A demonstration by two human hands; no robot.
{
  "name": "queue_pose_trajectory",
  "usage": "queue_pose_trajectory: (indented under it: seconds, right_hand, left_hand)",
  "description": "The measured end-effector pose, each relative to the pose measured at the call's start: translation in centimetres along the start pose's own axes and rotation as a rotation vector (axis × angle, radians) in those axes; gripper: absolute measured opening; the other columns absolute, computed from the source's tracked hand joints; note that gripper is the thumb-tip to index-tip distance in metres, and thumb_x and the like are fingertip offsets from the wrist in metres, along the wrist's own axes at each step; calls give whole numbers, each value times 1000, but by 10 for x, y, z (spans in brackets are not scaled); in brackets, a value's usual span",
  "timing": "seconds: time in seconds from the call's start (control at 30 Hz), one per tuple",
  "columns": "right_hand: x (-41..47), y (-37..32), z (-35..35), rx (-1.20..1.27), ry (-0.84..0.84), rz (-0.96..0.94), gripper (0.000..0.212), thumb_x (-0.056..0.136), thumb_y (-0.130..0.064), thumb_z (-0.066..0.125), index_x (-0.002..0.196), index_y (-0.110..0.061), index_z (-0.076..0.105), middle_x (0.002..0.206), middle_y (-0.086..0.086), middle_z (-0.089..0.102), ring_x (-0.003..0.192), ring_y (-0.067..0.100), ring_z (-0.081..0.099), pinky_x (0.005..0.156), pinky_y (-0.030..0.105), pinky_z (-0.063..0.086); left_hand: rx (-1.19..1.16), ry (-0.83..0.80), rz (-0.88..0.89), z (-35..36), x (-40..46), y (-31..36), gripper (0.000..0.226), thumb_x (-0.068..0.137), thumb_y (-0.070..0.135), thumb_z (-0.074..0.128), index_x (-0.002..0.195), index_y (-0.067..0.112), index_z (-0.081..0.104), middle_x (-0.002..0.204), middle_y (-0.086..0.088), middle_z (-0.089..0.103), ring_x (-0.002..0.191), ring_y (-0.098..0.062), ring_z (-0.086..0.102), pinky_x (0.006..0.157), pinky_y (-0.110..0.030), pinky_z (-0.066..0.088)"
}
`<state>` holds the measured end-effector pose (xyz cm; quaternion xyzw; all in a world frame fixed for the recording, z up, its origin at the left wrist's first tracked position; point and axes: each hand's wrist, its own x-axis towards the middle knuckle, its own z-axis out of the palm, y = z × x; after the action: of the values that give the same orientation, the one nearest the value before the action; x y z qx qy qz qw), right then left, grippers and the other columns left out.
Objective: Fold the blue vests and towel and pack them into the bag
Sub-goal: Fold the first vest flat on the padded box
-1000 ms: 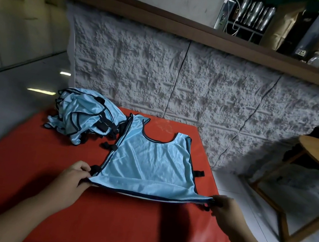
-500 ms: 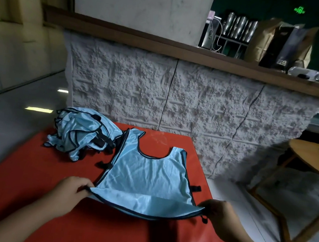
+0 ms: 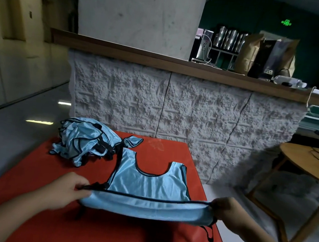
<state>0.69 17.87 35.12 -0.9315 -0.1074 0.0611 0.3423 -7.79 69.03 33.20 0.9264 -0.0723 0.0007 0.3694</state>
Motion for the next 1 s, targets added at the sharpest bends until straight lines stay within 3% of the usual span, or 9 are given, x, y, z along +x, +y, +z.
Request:
queue_pose_trajectory:
  seconds: [0.07,0.2,0.37,0.43,0.5,0.63,0.73,0.87,1.0]
  right_hand:
    - [2,-1,-6,103,2,-10,31,90,-11,72,66,4,59,59,-3,41,59,11,35,57,31,28]
    - [10,-9,-15,322,-54,-7,27,91,-12,71,68,-1,63,64,4,49,65,16,44,62,34,33]
    - [49,-1,0,403,13,63,16,94,-8,67,81,-1,73,70,7,60,69,19,53,65,37,41]
    - [70,8,10,412,80,110,17,95,-7,66,81,-3,75,69,8,63,67,20,55,63,36,40]
    - [95,18,21,410,151,153,18,96,-10,65,83,-7,77,74,8,72,67,21,61,61,37,43]
    - [148,37,42,341,293,227,19,93,-18,70,77,-11,76,72,7,74,63,16,62,59,31,46]
    - [186,51,58,258,342,283,28,93,-28,70,72,-10,72,66,1,70,59,14,58,55,28,41]
    - [230,72,78,142,342,369,34,94,-32,67,71,-7,70,64,7,65,57,19,55,51,28,37]
    - [264,90,95,32,327,432,34,93,-32,67,68,-9,66,63,6,62,59,20,56,53,27,36]
  left_hand:
    - [-129,-13,-24,-8,1,7,30,84,18,77,59,25,63,56,7,52,59,-3,47,56,-22,34]
    - [-305,-45,-69,-25,11,14,17,77,22,77,71,7,72,71,-2,69,70,-9,62,64,-21,44]
    - [-220,76,-93,-13,61,1,13,87,7,76,77,14,78,80,-7,76,76,-11,68,73,-28,50]
    - [-179,144,-93,-2,91,-11,11,86,20,77,77,13,76,80,-7,76,75,-14,69,74,-36,53]
    - [-133,227,-113,11,124,-26,29,82,43,73,79,14,72,77,-8,73,75,-23,70,74,-40,54]
    - [-19,343,-138,37,182,-46,28,91,19,70,67,13,58,62,-10,59,63,-31,59,59,-30,39]
    - [33,361,-172,56,222,-65,30,92,19,69,65,14,57,59,-1,54,57,-21,51,55,-30,35]
    - [115,356,-183,81,269,-90,27,94,23,67,75,5,63,66,-7,60,66,-27,58,59,-34,41]
    - [167,371,-222,101,301,-110,26,94,21,68,72,10,59,68,-6,59,67,-25,57,61,-34,37]
